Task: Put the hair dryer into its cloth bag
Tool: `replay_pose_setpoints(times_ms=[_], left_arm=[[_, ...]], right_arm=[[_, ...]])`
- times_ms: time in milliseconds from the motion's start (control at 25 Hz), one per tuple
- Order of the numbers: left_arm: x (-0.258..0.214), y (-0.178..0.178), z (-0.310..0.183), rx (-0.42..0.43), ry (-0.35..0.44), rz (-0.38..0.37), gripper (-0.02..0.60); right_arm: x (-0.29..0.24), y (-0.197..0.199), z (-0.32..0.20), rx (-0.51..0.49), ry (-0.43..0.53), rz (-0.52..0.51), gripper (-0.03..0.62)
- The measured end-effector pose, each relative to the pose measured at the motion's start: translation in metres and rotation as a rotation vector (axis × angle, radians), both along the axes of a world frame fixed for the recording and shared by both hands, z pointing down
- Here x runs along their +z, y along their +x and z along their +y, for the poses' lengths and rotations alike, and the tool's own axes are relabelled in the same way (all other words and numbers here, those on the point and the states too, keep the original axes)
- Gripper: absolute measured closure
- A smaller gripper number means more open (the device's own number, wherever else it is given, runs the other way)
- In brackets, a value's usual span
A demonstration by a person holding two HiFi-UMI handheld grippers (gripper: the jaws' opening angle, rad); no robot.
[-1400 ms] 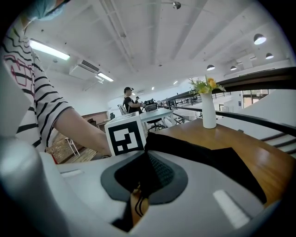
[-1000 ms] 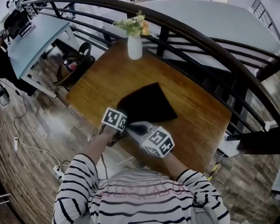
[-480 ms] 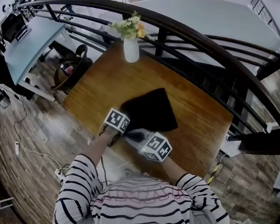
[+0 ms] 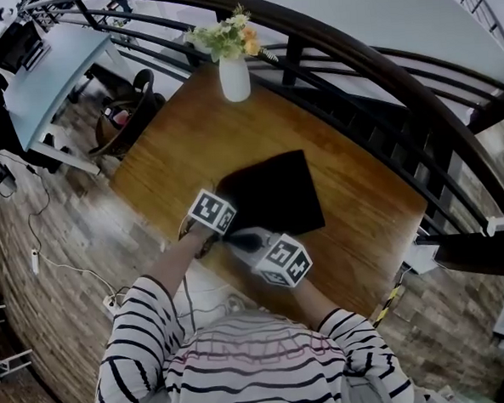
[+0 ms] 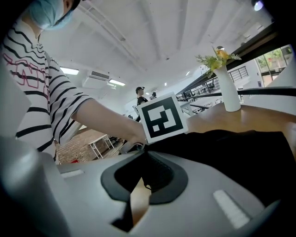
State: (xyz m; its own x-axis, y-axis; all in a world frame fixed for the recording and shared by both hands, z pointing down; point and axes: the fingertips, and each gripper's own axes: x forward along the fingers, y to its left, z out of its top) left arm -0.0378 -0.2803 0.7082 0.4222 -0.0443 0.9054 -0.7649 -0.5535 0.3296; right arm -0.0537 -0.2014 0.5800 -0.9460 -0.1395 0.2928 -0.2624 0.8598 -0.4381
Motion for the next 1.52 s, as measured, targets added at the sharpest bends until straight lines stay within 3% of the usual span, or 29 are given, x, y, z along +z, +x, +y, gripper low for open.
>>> replay_pose_setpoints(times_ms=[200,360,520,760,1000,1520], left_arm=[[-0.001,-0.001,0.002,0.017,0.043,-0.011,0.39],[-0.015,-0.001,-0.013,0.028,0.189,-0.019,0.355],[-0.028,-0.008,-0.015,0.015,0.254,-0.009,0.324],[-0.037,-0.03,-0.009,-0.065,0.298,0.024,0.276],[-0.042,-0.05,0.0,-0.139,0.321,0.036,0.267],[-0.054,-0.093,0.033,-0.253,0.383,0.0,0.261]], right_arm=[[0.003,0.002,0.002,0.015,-0.009,0.006,0.583],[0.004,0.007,0.0,0.047,-0.011,0.013,0.583],[0.005,0.006,-0.001,0.07,-0.01,0.021,0.583],[0.011,-0.002,0.003,0.075,-0.014,0.057,0.583],[0.023,-0.012,0.005,0.097,-0.017,0.117,0.583],[0.052,-0.034,0.019,0.151,-0.013,0.261,0.571]])
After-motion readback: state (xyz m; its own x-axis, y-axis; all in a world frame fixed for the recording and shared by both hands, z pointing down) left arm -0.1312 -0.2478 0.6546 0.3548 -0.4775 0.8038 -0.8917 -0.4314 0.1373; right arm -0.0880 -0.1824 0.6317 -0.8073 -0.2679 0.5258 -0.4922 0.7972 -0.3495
